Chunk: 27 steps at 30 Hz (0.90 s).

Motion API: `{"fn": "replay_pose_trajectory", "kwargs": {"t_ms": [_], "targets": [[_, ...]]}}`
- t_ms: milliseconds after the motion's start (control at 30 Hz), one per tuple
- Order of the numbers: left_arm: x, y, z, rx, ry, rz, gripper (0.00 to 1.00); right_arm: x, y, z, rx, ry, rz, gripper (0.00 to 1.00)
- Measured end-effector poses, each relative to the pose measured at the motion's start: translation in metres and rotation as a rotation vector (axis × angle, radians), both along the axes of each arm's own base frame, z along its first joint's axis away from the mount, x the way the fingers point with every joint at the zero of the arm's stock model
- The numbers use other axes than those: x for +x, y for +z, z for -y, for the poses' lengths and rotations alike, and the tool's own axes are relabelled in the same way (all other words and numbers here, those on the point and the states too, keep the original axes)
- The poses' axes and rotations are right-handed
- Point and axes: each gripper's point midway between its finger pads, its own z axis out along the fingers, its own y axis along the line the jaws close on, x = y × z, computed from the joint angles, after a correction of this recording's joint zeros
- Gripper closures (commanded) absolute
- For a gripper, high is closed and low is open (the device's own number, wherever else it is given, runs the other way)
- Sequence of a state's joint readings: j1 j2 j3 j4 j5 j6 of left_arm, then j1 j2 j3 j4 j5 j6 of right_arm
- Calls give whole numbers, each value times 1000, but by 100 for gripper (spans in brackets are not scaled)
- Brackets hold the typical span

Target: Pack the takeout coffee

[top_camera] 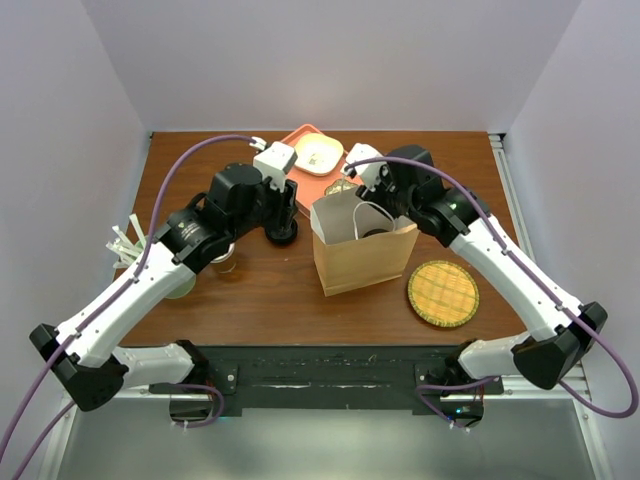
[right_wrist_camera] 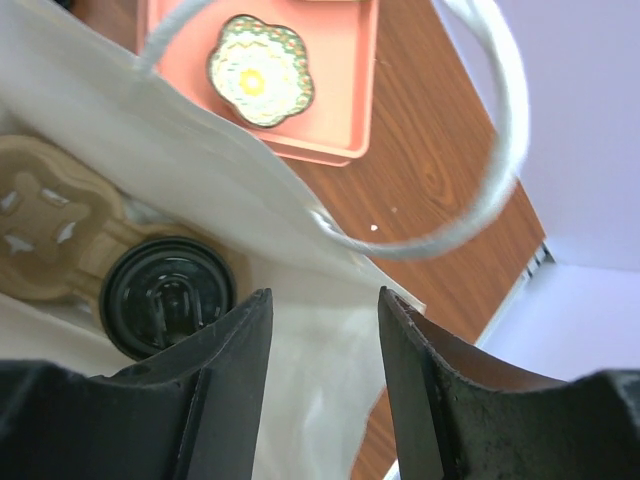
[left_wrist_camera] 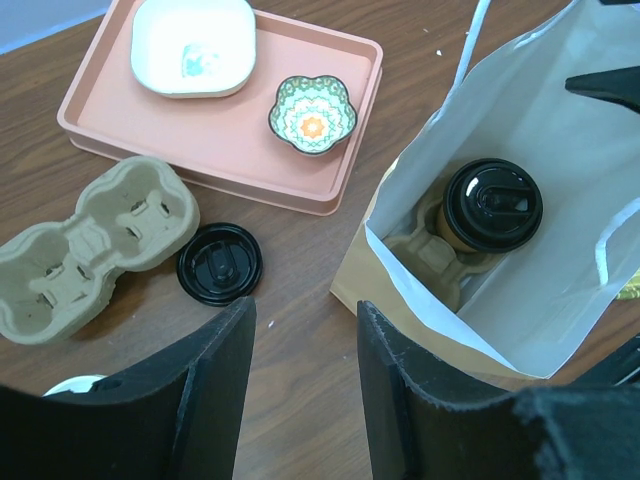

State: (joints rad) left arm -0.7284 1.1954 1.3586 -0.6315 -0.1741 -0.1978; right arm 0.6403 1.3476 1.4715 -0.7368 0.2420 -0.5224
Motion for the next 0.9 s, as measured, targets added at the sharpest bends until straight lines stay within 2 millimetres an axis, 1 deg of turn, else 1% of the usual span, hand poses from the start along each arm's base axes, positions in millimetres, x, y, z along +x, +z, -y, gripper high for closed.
{"fn": "replay_pose_trajectory", "kwargs": {"t_ms": [200, 400, 467, 500, 533, 567, 600, 633, 667, 700, 733, 800, 833, 900], "targets": [[-4, -2, -8, 11, 11, 9, 49, 1, 15, 9, 22, -55, 45, 51], [-4, 5, -17, 12, 48, 33, 44, 5, 32, 19, 47, -134, 98, 52], [-3, 5, -22, 21, 71, 38, 41, 6, 42, 22, 70, -164, 118, 52], [-2, 3, -26, 30, 95, 35, 39, 6, 49, 23, 87, -178, 126, 51], [-2, 2, -29, 39, 111, 31, 32, 6, 57, 24, 101, -194, 137, 49], [-2, -1, -33, 49, 133, 24, 28, 7, 69, 25, 132, -218, 151, 46], [-1, -3, -40, 62, 170, 17, 25, 7, 87, 27, 177, -248, 177, 40], [0, -5, -45, 77, 195, 10, 23, 9, 106, 26, 230, -267, 206, 36], [0, -6, -50, 88, 220, 4, 23, 8, 127, 27, 291, -285, 239, 32], [0, -6, -57, 106, 261, -10, 23, 7, 147, 27, 354, -296, 267, 25], [3, -4, -62, 112, 298, -16, 21, 4, 164, 26, 412, -299, 290, 2], [7, 2, -72, 117, 378, -33, 18, -6, 196, 24, 550, -289, 320, 1], [11, 6, -80, 110, 434, -42, 15, -11, 208, 20, 611, -261, 327, 1], [14, 7, -99, 92, 544, -72, 14, -24, 226, 14, 713, -214, 328, 1]]}}
